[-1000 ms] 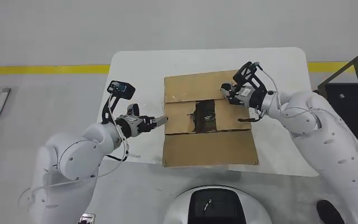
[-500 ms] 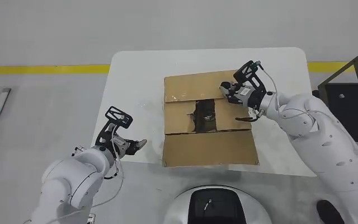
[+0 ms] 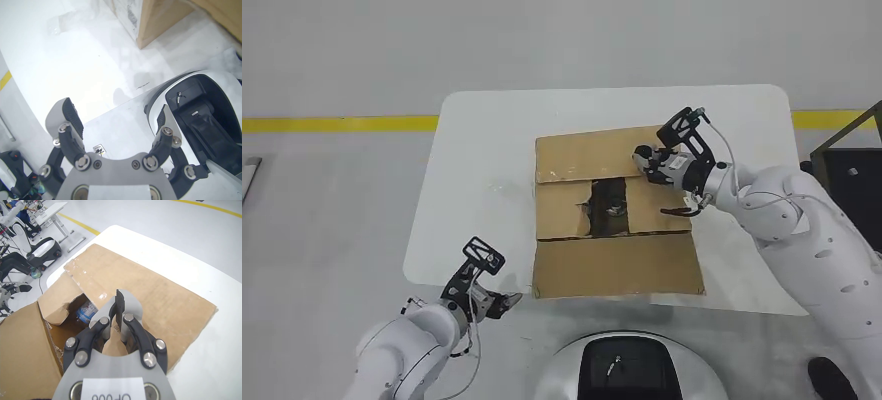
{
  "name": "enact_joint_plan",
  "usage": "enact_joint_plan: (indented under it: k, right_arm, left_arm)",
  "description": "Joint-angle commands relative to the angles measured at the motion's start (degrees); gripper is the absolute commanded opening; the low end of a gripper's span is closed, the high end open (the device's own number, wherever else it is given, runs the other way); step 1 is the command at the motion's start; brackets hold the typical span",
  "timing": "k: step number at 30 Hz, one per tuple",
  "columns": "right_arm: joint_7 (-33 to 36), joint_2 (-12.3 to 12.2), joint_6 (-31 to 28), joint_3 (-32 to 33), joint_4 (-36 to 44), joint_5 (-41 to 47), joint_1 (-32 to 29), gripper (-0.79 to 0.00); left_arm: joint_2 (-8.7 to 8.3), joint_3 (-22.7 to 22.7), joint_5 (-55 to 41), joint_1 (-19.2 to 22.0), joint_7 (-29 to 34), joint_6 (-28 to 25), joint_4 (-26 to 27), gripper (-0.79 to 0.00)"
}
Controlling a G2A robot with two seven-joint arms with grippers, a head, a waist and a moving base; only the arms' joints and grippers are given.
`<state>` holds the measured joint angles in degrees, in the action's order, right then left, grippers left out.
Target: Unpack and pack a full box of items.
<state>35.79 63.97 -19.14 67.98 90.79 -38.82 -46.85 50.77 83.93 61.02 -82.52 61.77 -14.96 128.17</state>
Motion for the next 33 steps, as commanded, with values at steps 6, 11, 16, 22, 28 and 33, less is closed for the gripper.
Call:
enact_joint_plan:
  k: [6,11,16,22,28,33]
  right_arm:
    - [0.6,-0.1,0.3,0.5,0.3,0.0,0.0,-0.785]
    - [1.0,-0.2,0.7,1.2,0.5,0.1,0.4,-0.785]
    - [1.1,-0.3,1.3,2.3,0.5,0.6,1.0,-0.785]
    - [0.4,-0.4,3.2,4.6,0.4,3.1,2.8,-0.785]
    - [0.3,-0.5,5.2,7.2,-0.3,6.0,5.3,-0.785]
    - [0.3,-0.5,5.7,6.9,1.7,5.2,5.7,-0.785]
  left_arm:
    - [0.72,-5.2,-0.4,7.2,-1.7,0.1,-0.1,0.0]
    - [1.39,-7.4,-3.4,13.1,-1.4,2.5,-0.9,0.0]
    - [2.02,-9.2,-5.4,18.0,-1.6,4.8,-2.1,0.0]
    - [2.78,-11.8,-5.2,23.2,-2.9,6.8,-4.9,0.0]
    - [3.69,-15.0,-3.3,28.2,-3.4,9.8,-9.8,0.0]
    - [4.47,-17.9,-1.4,31.1,-3.4,11.6,-14.6,0.0]
